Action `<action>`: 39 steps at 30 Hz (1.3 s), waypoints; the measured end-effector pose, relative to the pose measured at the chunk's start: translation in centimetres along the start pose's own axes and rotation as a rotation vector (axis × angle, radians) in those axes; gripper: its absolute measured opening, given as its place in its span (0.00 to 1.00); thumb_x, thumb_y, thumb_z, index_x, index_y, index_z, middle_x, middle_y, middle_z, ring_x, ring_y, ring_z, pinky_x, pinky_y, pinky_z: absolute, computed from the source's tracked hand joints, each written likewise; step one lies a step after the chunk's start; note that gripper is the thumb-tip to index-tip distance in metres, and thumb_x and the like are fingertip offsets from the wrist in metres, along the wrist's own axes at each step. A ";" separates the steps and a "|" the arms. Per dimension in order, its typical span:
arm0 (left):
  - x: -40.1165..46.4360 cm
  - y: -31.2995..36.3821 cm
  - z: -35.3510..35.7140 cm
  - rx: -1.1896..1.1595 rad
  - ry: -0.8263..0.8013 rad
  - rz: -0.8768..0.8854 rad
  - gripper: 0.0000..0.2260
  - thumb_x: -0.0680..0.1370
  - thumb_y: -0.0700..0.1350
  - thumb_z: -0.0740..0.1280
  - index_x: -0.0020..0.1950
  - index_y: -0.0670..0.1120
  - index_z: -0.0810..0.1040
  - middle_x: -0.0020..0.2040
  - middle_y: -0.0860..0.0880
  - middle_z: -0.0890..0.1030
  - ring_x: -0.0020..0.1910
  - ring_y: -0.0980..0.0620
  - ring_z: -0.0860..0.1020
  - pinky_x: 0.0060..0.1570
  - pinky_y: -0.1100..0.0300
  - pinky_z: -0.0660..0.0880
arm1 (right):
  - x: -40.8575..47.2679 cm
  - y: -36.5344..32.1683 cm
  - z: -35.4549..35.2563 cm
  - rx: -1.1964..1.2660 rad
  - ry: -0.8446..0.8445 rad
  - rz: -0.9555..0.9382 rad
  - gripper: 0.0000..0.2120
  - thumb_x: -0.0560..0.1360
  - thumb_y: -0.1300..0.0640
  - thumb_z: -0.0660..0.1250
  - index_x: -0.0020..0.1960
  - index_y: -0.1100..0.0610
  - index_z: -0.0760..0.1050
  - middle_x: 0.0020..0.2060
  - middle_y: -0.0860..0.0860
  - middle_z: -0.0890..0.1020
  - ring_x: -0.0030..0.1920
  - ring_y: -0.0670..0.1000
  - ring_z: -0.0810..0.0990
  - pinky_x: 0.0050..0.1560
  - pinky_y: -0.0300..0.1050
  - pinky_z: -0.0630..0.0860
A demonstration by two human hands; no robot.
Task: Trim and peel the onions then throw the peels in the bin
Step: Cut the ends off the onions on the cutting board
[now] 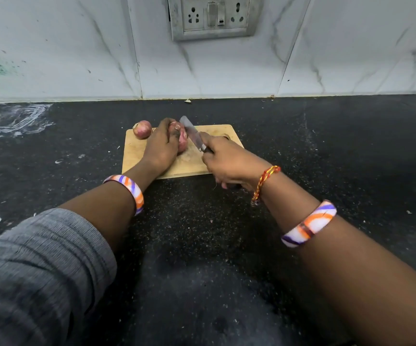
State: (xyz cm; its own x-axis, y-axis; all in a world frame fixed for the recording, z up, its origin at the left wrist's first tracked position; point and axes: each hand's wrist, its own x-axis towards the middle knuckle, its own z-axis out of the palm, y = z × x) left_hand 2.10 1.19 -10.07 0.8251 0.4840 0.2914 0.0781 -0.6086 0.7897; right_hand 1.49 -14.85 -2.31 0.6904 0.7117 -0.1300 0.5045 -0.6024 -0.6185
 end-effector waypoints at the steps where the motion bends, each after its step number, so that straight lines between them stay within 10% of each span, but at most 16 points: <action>1: 0.0 0.0 0.0 0.014 -0.001 0.012 0.16 0.82 0.44 0.52 0.66 0.38 0.66 0.62 0.39 0.74 0.62 0.43 0.72 0.59 0.57 0.66 | -0.1 0.0 0.0 -0.032 -0.007 0.000 0.24 0.79 0.64 0.51 0.74 0.54 0.55 0.31 0.53 0.72 0.24 0.48 0.71 0.17 0.34 0.68; 12: 0.3 0.2 0.2 0.036 0.002 0.047 0.15 0.81 0.44 0.52 0.63 0.37 0.69 0.60 0.38 0.76 0.60 0.42 0.73 0.60 0.54 0.67 | 1.0 -0.3 -0.1 -0.152 -0.027 0.009 0.20 0.78 0.64 0.51 0.69 0.59 0.60 0.42 0.57 0.74 0.22 0.48 0.72 0.16 0.36 0.69; 19: 0.0 0.1 0.2 0.074 0.016 0.098 0.18 0.79 0.46 0.51 0.61 0.36 0.69 0.57 0.36 0.77 0.57 0.40 0.74 0.59 0.50 0.68 | 2.0 -0.6 1.2 -0.220 -0.002 0.054 0.27 0.77 0.65 0.53 0.75 0.59 0.52 0.58 0.64 0.75 0.29 0.49 0.66 0.39 0.44 0.71; 24: 0.2 0.3 0.1 0.040 0.010 0.033 0.14 0.81 0.42 0.51 0.62 0.36 0.69 0.58 0.37 0.76 0.59 0.42 0.74 0.57 0.56 0.67 | -0.3 -1.0 1.6 -0.219 -0.022 0.036 0.30 0.78 0.64 0.53 0.76 0.58 0.46 0.60 0.63 0.73 0.48 0.59 0.78 0.41 0.44 0.70; 29: -0.3 0.6 0.1 0.070 0.027 0.080 0.19 0.78 0.48 0.51 0.60 0.37 0.70 0.56 0.37 0.77 0.57 0.41 0.74 0.59 0.50 0.69 | 1.8 -1.1 1.3 -0.202 0.015 0.086 0.27 0.77 0.64 0.53 0.75 0.58 0.50 0.60 0.63 0.72 0.33 0.53 0.73 0.29 0.40 0.72; 33: 0.0 0.7 0.0 0.001 0.012 -0.024 0.18 0.81 0.47 0.50 0.61 0.37 0.69 0.58 0.37 0.76 0.59 0.41 0.74 0.61 0.52 0.69 | 0.5 -1.3 2.4 -0.268 -0.027 0.087 0.30 0.76 0.66 0.55 0.75 0.62 0.47 0.60 0.62 0.73 0.54 0.60 0.77 0.43 0.45 0.69; 39: 0.2 0.2 0.1 -0.035 0.040 -0.070 0.16 0.82 0.44 0.50 0.64 0.37 0.67 0.62 0.37 0.73 0.62 0.42 0.72 0.60 0.58 0.66 | -0.6 -0.2 5.3 -0.489 0.014 0.117 0.33 0.77 0.64 0.56 0.76 0.60 0.42 0.62 0.59 0.73 0.62 0.59 0.73 0.55 0.52 0.72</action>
State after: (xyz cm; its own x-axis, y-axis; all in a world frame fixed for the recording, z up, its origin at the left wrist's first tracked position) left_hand 2.30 1.07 -9.92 0.7950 0.5500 0.2559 0.1144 -0.5501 0.8272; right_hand -1.73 -13.21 -6.17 0.7623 0.6260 -0.1642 0.6046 -0.7794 -0.1644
